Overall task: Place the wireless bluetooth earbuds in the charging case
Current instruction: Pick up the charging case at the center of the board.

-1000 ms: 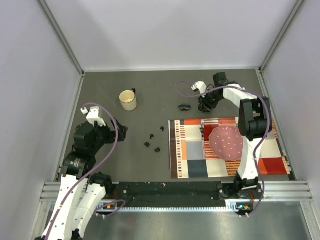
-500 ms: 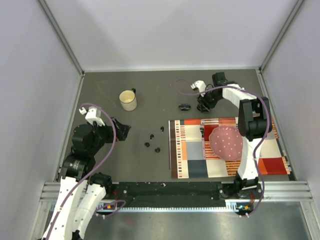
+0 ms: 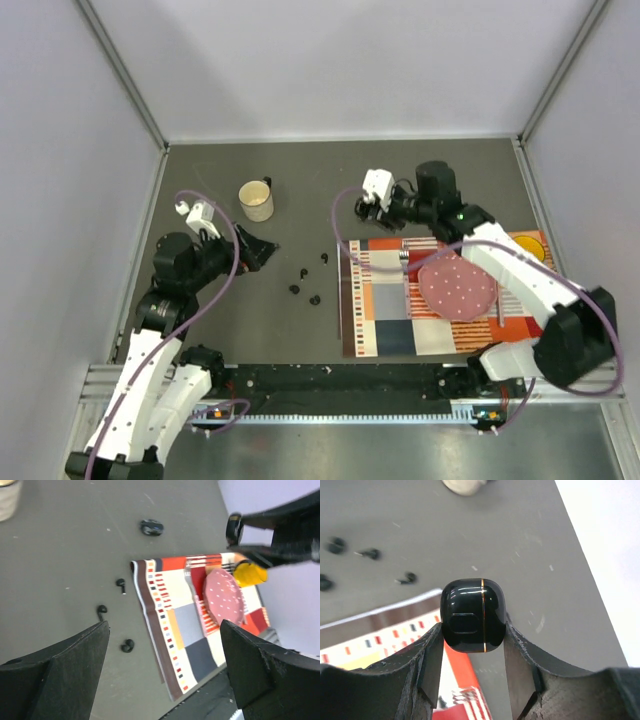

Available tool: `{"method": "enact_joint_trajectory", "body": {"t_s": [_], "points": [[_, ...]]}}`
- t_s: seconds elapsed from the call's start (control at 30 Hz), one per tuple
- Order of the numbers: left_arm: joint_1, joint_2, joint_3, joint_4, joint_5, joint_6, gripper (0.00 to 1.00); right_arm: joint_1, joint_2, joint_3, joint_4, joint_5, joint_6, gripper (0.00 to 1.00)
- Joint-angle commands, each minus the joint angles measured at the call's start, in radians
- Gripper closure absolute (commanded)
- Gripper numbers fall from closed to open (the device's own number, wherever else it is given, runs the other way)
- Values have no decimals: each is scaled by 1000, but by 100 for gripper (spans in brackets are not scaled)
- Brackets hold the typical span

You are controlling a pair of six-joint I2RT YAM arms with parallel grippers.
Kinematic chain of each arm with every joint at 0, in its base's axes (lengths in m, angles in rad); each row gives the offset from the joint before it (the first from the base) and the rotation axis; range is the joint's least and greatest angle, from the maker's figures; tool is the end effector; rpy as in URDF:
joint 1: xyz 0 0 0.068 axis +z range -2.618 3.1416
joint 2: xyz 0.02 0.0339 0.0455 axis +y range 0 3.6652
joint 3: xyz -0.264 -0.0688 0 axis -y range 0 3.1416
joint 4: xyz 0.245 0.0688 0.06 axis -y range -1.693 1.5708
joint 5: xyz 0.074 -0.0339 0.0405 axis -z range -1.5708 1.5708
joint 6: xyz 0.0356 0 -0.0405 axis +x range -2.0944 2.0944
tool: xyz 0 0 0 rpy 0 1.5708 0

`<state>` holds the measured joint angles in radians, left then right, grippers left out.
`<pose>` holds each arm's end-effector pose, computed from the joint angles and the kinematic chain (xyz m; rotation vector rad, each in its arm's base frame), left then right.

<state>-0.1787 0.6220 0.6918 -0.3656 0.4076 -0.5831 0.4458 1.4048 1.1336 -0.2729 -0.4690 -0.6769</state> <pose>0.1429 -0.0401 0.3132 -0.0976 1.9393 -0.8968 0.2809 0.1521 0.3113 -1.3256 1.5892 0.3534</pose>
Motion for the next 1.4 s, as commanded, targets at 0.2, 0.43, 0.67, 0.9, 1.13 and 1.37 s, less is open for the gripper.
{"method": "enact_joint_trajectory", "body": {"t_s": [0.2, 0.43, 0.67, 0.9, 1.13, 1.37], "points": [[-79, 134, 34, 269, 168, -123, 3, 255, -319, -205, 208, 55, 134, 100], [-280, 174, 46, 358, -1, -103, 3, 392, -310, -198, 233, 155, 192, 100], [-372, 194, 51, 427, 5, -6, 11, 436, -274, -173, 232, 170, 214, 100], [-415, 251, 69, 425, -12, 8, 21, 462, -268, -167, 244, 187, 223, 100], [-436, 298, 83, 416, -13, -6, 32, 488, -268, -172, 247, 191, 214, 100], [-453, 300, 81, 418, -18, -14, 45, 504, -273, -181, 250, 220, 198, 100]]}}
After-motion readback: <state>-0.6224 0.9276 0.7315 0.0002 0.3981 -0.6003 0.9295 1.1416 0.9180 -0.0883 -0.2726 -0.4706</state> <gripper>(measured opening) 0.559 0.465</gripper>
